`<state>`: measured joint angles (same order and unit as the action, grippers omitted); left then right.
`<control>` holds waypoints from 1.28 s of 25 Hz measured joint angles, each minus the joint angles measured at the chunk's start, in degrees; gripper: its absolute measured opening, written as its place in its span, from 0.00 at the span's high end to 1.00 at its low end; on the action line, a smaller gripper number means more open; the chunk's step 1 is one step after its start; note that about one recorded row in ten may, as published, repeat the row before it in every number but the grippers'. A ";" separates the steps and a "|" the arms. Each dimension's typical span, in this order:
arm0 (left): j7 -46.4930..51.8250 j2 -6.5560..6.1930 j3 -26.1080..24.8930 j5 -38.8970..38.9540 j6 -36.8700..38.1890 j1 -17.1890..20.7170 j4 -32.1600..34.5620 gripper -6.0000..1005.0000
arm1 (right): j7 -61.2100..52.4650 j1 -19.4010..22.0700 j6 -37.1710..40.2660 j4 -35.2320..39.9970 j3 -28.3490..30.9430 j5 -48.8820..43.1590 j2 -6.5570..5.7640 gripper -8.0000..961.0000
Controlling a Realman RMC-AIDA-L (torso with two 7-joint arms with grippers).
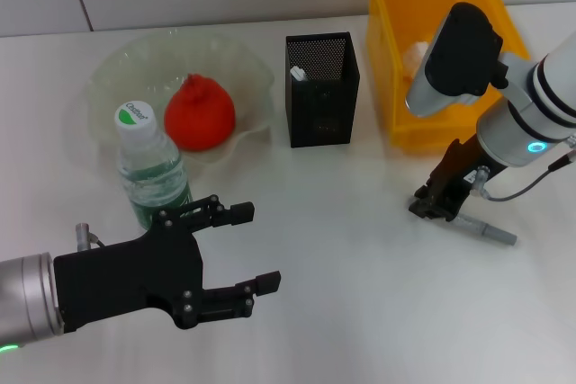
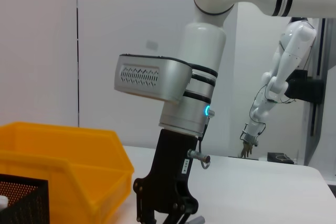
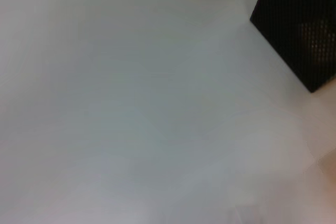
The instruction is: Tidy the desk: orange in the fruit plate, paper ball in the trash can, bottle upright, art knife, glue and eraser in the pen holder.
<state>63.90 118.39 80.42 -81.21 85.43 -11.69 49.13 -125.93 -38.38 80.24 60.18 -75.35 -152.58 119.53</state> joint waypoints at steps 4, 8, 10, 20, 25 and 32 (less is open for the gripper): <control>0.01 0.00 0.00 0.00 0.03 0.00 0.05 0.20 | -1.61 1.35 1.40 4.98 0.14 0.00 -0.05 0.84; 0.04 0.00 0.00 0.02 0.11 0.00 0.08 0.20 | -2.44 3.12 2.88 10.16 0.12 0.29 -0.07 0.84; 0.06 0.00 0.00 0.05 0.15 0.00 0.09 0.20 | -3.05 4.18 3.96 13.56 0.10 0.88 -0.08 0.84; 0.09 0.07 0.00 0.10 0.23 0.06 0.10 0.20 | -5.12 8.80 5.46 25.56 -0.44 3.30 -0.17 0.84; 0.09 0.09 0.00 0.09 0.27 0.09 0.10 0.20 | -5.25 10.96 5.47 30.88 -0.34 4.61 -0.17 0.84; 0.24 0.18 0.06 0.10 0.27 0.04 0.10 0.20 | -5.26 14.59 5.55 38.93 -0.07 8.72 -0.20 0.84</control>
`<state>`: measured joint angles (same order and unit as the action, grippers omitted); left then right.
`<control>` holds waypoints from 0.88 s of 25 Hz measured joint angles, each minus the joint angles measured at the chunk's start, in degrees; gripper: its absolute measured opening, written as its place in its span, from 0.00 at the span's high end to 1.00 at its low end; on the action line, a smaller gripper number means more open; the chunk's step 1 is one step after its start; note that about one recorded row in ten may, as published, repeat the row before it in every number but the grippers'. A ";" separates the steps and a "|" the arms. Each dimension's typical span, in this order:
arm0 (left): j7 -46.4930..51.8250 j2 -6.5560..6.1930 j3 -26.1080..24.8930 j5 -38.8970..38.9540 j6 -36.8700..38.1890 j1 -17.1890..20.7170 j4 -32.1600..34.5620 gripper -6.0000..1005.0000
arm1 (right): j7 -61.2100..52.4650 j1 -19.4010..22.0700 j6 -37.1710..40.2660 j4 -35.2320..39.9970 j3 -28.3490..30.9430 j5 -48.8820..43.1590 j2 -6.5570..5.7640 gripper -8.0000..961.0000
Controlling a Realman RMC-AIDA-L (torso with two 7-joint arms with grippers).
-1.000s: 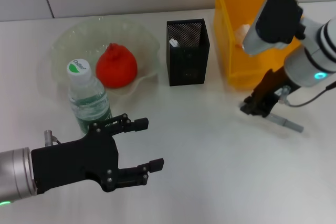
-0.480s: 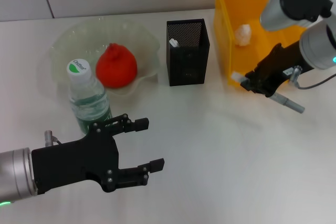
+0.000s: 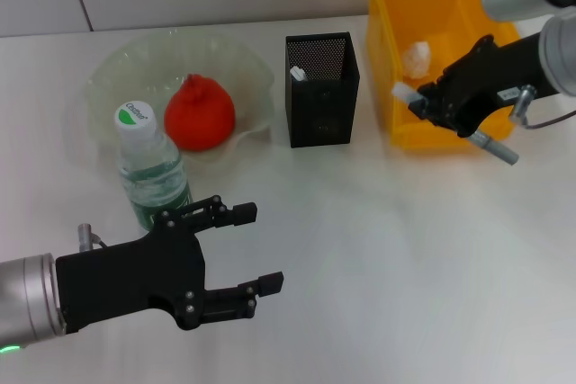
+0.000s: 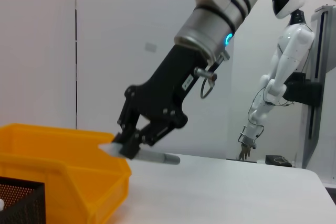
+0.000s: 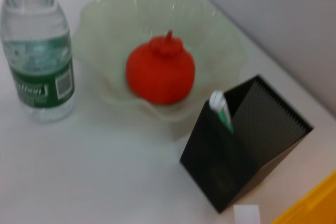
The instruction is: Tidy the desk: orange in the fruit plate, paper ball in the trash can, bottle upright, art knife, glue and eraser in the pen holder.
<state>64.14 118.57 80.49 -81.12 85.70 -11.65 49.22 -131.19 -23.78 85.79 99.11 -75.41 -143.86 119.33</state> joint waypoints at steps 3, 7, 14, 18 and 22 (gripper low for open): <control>-0.04 0.00 -0.04 0.00 0.00 -0.06 -0.16 0.20 | 0.24 1.34 -0.08 2.87 0.28 1.37 0.00 0.84; -0.07 -0.01 -0.07 -0.01 -0.01 -0.10 -0.21 0.20 | 2.00 2.41 -0.21 4.79 2.95 5.33 0.01 0.84; -0.08 -0.01 -0.07 0.00 -0.01 -0.30 -0.21 0.20 | 6.66 2.84 -0.06 4.61 7.25 12.81 -0.04 0.84; 0.12 0.04 -0.07 -0.01 -0.01 -0.48 -0.21 0.20 | 11.04 3.21 -0.15 3.01 10.10 17.99 -0.11 0.84; 0.21 0.07 -0.03 -0.01 -0.01 -0.49 -0.21 0.20 | 16.02 3.06 0.14 -1.17 14.77 24.15 -0.21 0.85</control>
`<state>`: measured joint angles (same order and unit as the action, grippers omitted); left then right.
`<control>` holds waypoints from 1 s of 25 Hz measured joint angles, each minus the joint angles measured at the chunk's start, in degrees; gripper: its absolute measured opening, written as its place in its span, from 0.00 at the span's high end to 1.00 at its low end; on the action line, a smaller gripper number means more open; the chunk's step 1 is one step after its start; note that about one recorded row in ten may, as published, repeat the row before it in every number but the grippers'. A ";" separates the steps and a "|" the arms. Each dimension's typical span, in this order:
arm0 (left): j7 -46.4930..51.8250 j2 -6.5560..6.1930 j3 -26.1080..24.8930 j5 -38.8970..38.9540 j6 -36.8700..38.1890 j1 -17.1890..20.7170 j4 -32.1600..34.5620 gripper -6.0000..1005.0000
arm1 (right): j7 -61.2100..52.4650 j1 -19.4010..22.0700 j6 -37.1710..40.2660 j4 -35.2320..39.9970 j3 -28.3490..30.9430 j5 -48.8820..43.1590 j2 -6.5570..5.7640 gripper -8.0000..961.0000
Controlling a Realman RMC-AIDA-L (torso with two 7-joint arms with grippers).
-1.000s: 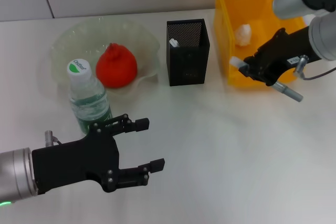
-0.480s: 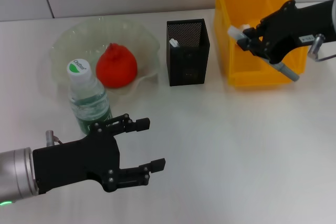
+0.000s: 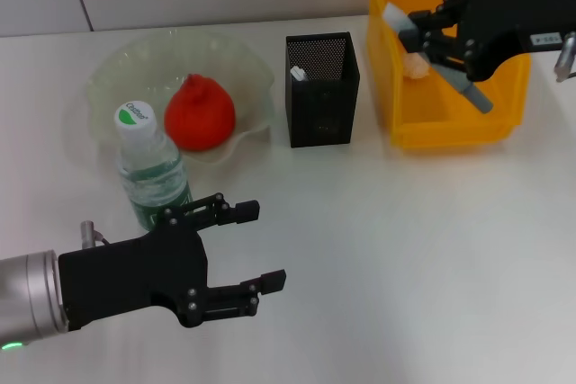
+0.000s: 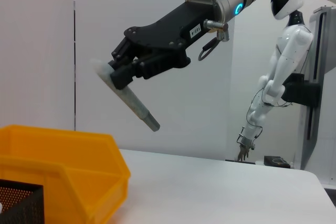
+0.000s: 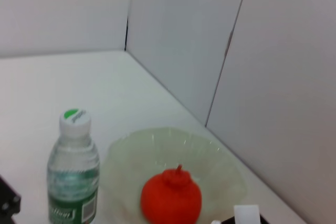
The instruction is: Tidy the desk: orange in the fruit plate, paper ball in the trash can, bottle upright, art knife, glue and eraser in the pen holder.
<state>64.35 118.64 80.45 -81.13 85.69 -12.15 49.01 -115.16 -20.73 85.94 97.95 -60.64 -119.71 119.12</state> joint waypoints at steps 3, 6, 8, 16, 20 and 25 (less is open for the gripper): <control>0.05 0.01 -0.04 0.02 0.00 -0.01 0.07 0.20 | 1.59 -0.64 0.39 -2.36 2.61 1.67 -0.02 0.85; 0.06 0.02 -0.05 0.02 0.00 -0.24 0.04 0.20 | 6.28 -1.33 1.84 -6.72 6.68 6.05 -0.08 0.85; 0.06 0.01 -0.04 0.03 0.00 -0.45 -0.11 0.20 | 9.93 -1.64 3.29 -10.05 9.46 9.91 -0.16 0.85; 0.07 0.08 0.24 0.17 0.00 -0.86 -0.32 0.20 | 20.65 -5.08 9.11 -27.36 17.92 20.65 -2.57 0.85; 0.05 0.10 0.45 0.50 0.00 -0.87 -0.32 0.20 | 26.45 -7.69 11.59 -39.85 22.60 24.94 -5.18 0.85; -0.26 0.10 0.58 0.73 0.00 -0.86 -0.43 0.20 | 31.06 -9.14 12.14 -46.87 24.72 27.01 -6.82 0.85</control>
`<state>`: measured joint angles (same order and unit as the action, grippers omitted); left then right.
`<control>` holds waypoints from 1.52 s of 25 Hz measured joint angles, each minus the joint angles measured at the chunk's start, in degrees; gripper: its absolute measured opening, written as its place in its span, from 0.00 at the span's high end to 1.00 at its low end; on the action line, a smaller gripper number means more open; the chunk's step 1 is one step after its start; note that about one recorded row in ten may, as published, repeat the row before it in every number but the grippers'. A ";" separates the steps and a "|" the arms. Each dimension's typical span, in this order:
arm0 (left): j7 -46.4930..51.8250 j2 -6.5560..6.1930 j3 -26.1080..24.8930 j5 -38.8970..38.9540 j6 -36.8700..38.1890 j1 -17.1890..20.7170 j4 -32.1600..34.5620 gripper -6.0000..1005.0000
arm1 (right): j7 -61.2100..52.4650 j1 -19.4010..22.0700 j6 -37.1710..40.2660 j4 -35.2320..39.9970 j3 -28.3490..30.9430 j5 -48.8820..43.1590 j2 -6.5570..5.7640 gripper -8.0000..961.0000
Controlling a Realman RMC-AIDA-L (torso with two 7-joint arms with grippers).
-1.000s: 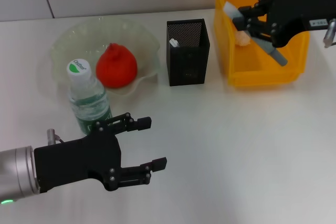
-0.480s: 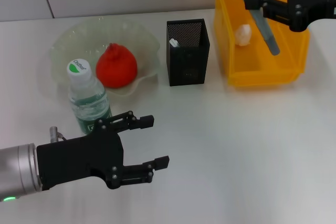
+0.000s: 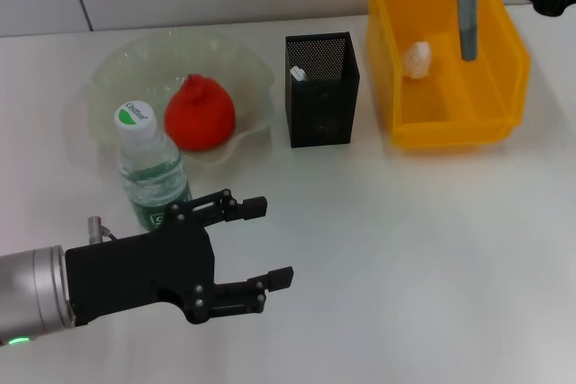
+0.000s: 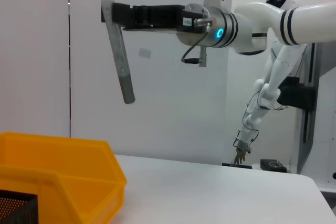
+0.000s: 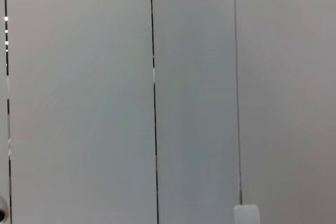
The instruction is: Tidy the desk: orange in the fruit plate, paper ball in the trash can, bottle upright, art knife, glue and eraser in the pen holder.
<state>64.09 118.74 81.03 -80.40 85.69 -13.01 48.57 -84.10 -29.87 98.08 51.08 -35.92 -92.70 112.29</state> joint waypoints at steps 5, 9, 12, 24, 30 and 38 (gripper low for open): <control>-0.07 0.00 0.01 0.00 0.00 0.00 -0.04 0.20 | 3.10 -1.36 -0.54 -4.15 0.05 0.80 -0.58 0.85; -0.12 0.00 0.00 0.00 0.00 0.00 -0.06 0.20 | 7.25 -3.78 -2.59 -9.61 0.08 1.01 -0.97 0.85; -0.16 0.00 0.01 0.02 0.00 0.00 -0.06 0.20 | 10.46 -6.01 -4.63 -13.58 0.10 1.30 -1.13 0.85; -0.22 0.08 0.00 0.16 0.00 0.00 -0.06 0.20 | 17.35 -12.23 -17.57 -21.43 0.16 2.25 1.64 0.85; -0.62 0.09 0.00 0.16 -0.03 -0.11 -0.06 0.20 | 19.04 -14.12 -22.73 -24.65 -0.13 3.53 2.95 0.85; -0.90 0.09 0.00 0.78 -0.01 -0.18 -0.08 0.20 | 21.97 -15.33 -26.07 -28.59 0.09 5.84 4.42 0.85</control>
<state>63.19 118.83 81.03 -79.62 85.68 -13.19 48.50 -62.13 -45.20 72.01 22.49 -35.83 -86.86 116.71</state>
